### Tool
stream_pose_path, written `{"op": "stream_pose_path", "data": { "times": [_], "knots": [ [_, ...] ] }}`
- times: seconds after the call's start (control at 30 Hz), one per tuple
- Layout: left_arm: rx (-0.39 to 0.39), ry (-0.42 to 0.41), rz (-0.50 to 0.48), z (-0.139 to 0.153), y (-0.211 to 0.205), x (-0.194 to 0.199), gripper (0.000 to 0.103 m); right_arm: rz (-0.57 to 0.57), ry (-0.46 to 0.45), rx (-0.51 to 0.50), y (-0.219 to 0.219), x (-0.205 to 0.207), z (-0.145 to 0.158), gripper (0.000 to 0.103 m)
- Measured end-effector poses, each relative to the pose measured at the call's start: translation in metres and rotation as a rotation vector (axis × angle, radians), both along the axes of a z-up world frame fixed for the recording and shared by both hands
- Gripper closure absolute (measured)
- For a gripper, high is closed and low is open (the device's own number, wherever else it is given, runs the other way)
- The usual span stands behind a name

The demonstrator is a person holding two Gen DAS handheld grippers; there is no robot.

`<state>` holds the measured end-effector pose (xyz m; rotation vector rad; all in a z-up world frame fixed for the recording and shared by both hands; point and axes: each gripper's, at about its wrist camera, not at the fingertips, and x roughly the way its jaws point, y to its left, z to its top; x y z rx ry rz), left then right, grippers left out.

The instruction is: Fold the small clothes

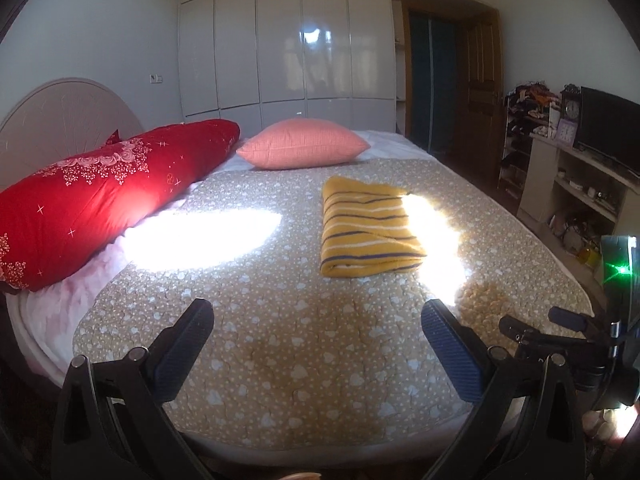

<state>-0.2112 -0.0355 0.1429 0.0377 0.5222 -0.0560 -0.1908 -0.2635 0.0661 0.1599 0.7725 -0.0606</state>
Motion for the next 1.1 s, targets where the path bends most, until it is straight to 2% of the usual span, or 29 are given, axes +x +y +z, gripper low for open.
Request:
{"op": "stream_pose_path", "data": {
  "times": [0.07, 0.23, 0.63, 0.8, 1.1],
  "knots": [
    [0.003, 0.003, -0.005, 0.001, 0.001, 0.002, 0.000, -0.006, 0.005, 0.006, 0.000, -0.002, -0.001, 0.011],
    [0.075, 0.039, 0.024, -0.009, -0.003, 0.010, 0.000, 0.034, 0.009, -0.024, 0.015, -0.003, -0.004, 0.011],
    [0.103, 0.175, 0.024, -0.036, -0.001, 0.024, 0.000, 0.082, 0.071, -0.011, 0.034, 0.001, -0.018, 0.010],
    [0.130, 0.188, 0.027, -0.041, -0.003, 0.025, 0.000, 0.095, 0.094, 0.002, 0.039, 0.001, -0.024, 0.010],
    [0.115, 0.223, 0.020, -0.046, -0.001, 0.028, 0.000, 0.059, 0.108, 0.034, 0.030, 0.001, -0.028, 0.010]
  ]
}}
